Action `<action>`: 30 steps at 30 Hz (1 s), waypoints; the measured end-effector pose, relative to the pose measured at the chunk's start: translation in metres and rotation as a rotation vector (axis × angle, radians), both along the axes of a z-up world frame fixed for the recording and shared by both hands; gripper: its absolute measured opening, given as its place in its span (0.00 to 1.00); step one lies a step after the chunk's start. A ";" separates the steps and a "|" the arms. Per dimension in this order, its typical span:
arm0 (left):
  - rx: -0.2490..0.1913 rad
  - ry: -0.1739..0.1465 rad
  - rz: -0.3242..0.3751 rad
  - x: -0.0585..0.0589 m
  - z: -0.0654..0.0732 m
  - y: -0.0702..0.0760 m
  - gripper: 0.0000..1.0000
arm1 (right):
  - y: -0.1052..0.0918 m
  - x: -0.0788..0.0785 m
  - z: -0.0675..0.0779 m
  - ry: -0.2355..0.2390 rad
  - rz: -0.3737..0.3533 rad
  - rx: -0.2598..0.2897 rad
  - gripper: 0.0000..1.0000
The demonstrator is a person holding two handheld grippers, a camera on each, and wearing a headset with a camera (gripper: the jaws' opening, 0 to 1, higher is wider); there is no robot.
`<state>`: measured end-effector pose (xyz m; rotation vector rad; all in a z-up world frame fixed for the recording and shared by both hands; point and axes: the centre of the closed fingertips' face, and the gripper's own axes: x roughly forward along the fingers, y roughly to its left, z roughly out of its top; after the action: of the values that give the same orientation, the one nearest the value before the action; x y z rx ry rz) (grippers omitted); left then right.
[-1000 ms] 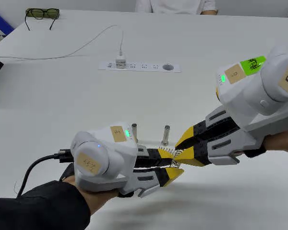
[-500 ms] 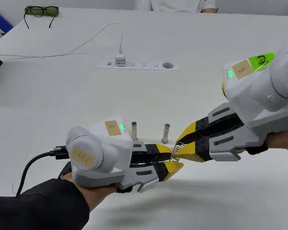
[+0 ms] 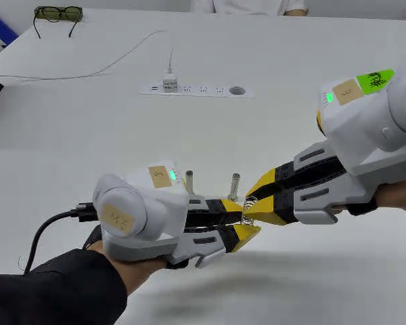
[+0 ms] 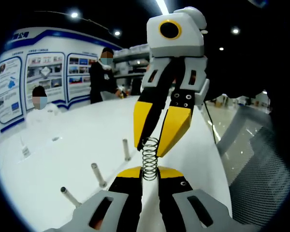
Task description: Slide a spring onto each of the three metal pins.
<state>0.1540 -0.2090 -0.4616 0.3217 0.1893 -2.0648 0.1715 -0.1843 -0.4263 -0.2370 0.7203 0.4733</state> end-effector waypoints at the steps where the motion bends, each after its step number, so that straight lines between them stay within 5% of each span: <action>1: -0.002 -0.001 0.001 0.000 0.001 0.000 0.12 | -0.001 0.000 0.000 0.000 -0.004 0.000 0.12; 18: -0.017 -0.003 0.079 0.025 0.011 0.008 0.41 | -0.022 -0.007 0.007 -0.014 -0.070 -0.014 0.12; 30: -0.024 -0.006 0.157 0.049 0.013 0.024 0.52 | -0.046 -0.013 0.013 -0.026 -0.140 -0.034 0.12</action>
<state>0.2032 -0.1851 -0.4490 0.2898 0.1806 -1.9092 0.1588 -0.2306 -0.4134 -0.2232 0.7146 0.3246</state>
